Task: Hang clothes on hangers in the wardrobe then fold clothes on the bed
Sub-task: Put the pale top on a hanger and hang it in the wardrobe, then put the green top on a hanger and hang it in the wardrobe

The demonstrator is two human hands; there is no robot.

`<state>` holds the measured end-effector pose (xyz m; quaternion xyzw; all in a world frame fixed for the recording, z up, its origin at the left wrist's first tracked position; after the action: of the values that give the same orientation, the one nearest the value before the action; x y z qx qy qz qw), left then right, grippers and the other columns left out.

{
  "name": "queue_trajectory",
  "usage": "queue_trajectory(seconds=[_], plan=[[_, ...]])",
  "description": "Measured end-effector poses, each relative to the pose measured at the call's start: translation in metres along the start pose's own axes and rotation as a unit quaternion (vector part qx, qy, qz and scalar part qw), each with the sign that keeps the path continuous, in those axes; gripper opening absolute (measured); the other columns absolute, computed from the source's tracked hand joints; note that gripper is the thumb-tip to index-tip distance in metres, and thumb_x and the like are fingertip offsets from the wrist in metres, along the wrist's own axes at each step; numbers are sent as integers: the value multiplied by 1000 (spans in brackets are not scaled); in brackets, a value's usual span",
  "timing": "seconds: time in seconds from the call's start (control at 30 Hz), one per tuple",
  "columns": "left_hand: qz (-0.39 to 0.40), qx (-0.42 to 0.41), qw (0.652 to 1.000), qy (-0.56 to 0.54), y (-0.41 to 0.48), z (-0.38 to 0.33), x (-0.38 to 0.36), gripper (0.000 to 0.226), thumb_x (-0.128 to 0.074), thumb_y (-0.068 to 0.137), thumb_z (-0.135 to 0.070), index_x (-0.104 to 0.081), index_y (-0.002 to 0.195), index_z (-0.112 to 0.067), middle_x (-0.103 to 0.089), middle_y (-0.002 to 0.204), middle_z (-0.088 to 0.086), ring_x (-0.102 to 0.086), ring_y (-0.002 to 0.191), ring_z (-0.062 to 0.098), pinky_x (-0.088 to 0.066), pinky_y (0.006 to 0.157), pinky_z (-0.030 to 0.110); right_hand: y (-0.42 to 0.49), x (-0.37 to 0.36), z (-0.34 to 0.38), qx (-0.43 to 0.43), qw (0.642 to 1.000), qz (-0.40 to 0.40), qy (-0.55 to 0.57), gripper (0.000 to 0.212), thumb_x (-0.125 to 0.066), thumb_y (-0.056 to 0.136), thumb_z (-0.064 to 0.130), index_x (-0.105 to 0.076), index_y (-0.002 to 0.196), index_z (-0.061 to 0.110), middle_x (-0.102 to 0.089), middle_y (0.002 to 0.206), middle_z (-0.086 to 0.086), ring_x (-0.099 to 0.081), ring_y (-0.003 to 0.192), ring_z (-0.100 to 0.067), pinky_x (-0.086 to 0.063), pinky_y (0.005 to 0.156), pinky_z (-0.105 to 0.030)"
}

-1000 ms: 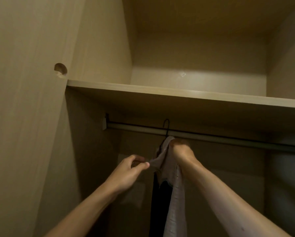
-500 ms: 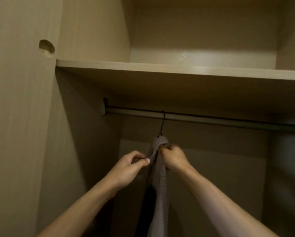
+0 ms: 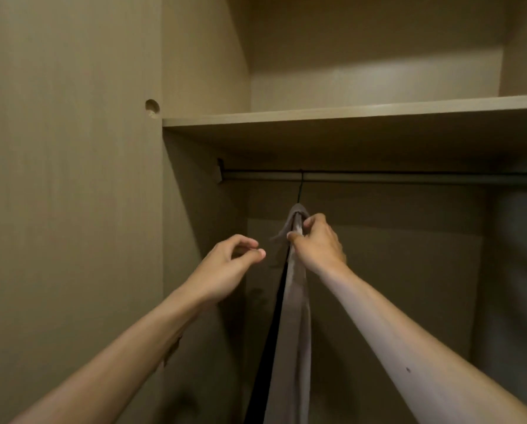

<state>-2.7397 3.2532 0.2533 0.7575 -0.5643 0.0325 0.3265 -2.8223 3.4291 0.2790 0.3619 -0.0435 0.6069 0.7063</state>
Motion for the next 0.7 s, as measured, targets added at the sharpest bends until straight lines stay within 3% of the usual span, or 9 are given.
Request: queue_trajectory(seconds=[0.1,0.3,0.47,0.6,0.7], plan=[[-18,-1,1000,3,-58,-14,19,25,-63,95,-34,-65,118,-24,-68,111,-8,-62,108,6,-45,88,24,-49,2,22,28,998,40,50,33,-65,90,43,-47,116,31,-61,115,2,-60,109,-21,-50,95,-46],[-78,19,997,20,-172,-25,73,24,-61,96,-35,-63,119,-29,-68,114,-15,-62,105,-5,-48,93,21,-137,-16,67,73,979,112,154,32,-64,94,38,-48,121,30,-56,98,10,-54,88,-4,-47,82,-31],[-159,48,985,44,-256,-32,142,20,-64,96,-32,-65,115,-27,-71,114,-11,-64,106,-2,-49,95,24,-206,-52,131,104,952,171,231,27,-68,90,39,-53,111,28,-63,97,4,-64,92,-15,-54,83,-38],[-222,60,970,83,-331,-40,209,23,-61,96,-32,-64,118,-26,-70,114,-10,-64,103,-5,-49,90,15,-276,-88,193,138,919,232,287,27,-65,94,35,-53,116,25,-60,101,5,-63,91,-14,-48,67,-23],[-265,79,957,83,-389,-36,251,22,-59,97,-37,-65,116,-28,-71,112,-10,-66,106,0,-49,95,26,-332,-117,236,171,884,278,334,22,-66,93,32,-54,110,23,-64,97,0,-67,87,-22,-53,66,-31]])
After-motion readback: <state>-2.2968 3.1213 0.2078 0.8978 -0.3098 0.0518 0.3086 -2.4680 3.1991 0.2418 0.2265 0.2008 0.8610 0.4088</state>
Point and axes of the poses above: each hand's wrist, its own y-axis towards the middle knuckle, its own x-axis out of the back of the hand, z = x × y, the point moved 8 cm from there along y, towards the middle knuckle
